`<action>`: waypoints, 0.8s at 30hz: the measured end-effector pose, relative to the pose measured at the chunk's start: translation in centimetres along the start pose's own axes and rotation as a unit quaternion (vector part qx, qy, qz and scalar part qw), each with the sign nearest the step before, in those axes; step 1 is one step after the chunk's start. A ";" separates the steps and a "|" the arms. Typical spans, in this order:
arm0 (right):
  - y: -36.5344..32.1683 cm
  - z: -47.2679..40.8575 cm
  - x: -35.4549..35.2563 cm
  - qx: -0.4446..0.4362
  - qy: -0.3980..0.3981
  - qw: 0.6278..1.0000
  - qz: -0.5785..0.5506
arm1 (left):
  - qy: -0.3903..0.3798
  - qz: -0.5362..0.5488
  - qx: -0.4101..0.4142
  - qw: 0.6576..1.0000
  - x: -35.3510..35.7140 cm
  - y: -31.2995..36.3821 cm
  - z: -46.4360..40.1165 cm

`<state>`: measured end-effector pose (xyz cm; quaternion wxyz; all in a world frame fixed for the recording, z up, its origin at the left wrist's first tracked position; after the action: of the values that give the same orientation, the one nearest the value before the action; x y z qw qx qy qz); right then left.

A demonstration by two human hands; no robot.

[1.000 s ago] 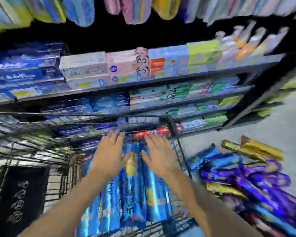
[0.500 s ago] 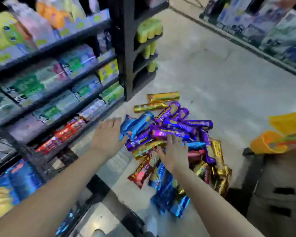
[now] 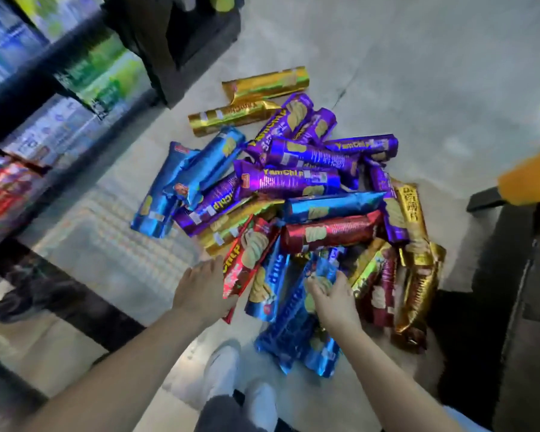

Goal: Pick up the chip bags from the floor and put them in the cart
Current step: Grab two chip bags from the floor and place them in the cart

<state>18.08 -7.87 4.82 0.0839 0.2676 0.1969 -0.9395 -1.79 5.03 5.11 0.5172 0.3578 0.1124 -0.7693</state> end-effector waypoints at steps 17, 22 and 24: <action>2.6 -30.6 3.2 0.153 0.173 0.863 -0.450 | 0.023 0.180 -0.078 0.980 17.6 -2.3 -23.8; 1.8 -26.4 0.9 0.096 0.188 0.841 -0.498 | 0.032 0.223 -0.075 0.971 14.8 -2.3 -20.6; 1.5 -22.8 -0.1 0.083 0.186 0.856 -0.476 | 0.017 0.263 -0.079 0.961 12.8 -2.1 -17.7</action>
<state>29.24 0.27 -13.40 -0.4339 0.3170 0.2331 -0.8105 1.40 6.37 -16.59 0.7258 0.3457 0.0838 -0.5888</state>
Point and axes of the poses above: each hand's wrist, its own z-axis away from the middle knuckle, its own x-axis out of the palm, y = z × x, the point moved 1 cm from there along -z, towards the middle knuckle, and after that the axes turned 9 degrees about -y, right-handed, at the moved point
